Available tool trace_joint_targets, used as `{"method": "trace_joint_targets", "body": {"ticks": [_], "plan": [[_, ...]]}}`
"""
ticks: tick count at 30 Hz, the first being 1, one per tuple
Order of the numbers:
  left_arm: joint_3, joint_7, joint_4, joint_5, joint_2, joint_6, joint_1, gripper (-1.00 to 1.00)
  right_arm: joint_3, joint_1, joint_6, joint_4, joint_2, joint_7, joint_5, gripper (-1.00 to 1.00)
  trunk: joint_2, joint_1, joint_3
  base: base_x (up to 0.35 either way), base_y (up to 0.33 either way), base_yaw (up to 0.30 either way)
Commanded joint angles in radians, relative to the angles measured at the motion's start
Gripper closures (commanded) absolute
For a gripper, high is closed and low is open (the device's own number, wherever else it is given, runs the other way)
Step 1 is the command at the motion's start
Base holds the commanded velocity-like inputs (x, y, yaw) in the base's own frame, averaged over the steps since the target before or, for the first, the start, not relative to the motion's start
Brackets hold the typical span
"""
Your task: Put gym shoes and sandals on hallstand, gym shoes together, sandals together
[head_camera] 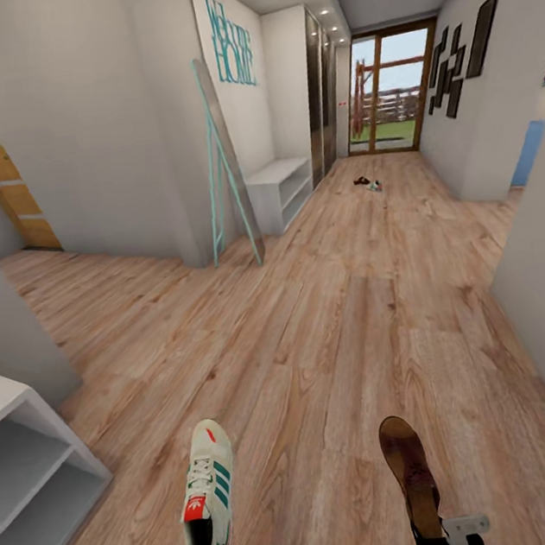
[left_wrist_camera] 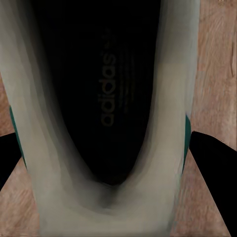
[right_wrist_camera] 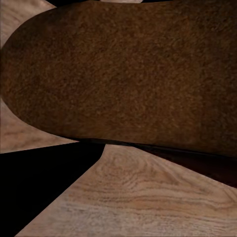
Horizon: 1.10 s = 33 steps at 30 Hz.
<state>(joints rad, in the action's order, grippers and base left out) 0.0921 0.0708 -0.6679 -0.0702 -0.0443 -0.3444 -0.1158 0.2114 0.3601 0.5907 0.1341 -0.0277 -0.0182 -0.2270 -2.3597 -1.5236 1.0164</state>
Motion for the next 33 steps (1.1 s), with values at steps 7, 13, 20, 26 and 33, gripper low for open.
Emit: {"method": "trace_joint_targets", "body": {"ticks": [7, 13, 20, 26, 33], "plan": [[0.007, -0.145, -0.001, -0.003, -0.003, -0.016, -0.001, 1.0, 0.006, 0.0, 0.004, -0.001, 0.0, -0.004, -0.006, 1.0, 0.0, 0.0, 0.001, 0.0, 0.0, 0.276], [0.022, -0.185, 0.0, -0.006, 0.004, -0.07, 0.012, 1.0, 0.006, 0.0, 0.005, -0.001, 0.0, -0.006, -0.006, 1.0, 0.0, 0.0, 0.002, 0.0, 0.0, 0.276], [0.044, -0.179, -0.001, -0.012, 0.01, -0.088, 0.078, 1.0, 0.006, 0.0, 0.005, -0.001, 0.0, -0.004, -0.007, 1.0, 0.0, 0.0, 0.004, 0.0, 0.0, 0.276], [0.045, -0.098, 0.034, -0.002, 0.025, -0.092, 0.083, 1.0, 0.005, 0.0, 0.003, -0.002, 0.001, -0.003, -0.009, 1.0, 0.0, 0.0, 0.006, 0.0, 0.0, 0.276], [0.049, -0.037, 0.048, 0.001, 0.031, -0.091, 0.082, 1.0, 0.005, 0.0, 0.003, -0.002, 0.002, -0.002, -0.009, 1.0, 0.0, 0.0, 0.008, 0.0, 0.0, 0.276]]}}
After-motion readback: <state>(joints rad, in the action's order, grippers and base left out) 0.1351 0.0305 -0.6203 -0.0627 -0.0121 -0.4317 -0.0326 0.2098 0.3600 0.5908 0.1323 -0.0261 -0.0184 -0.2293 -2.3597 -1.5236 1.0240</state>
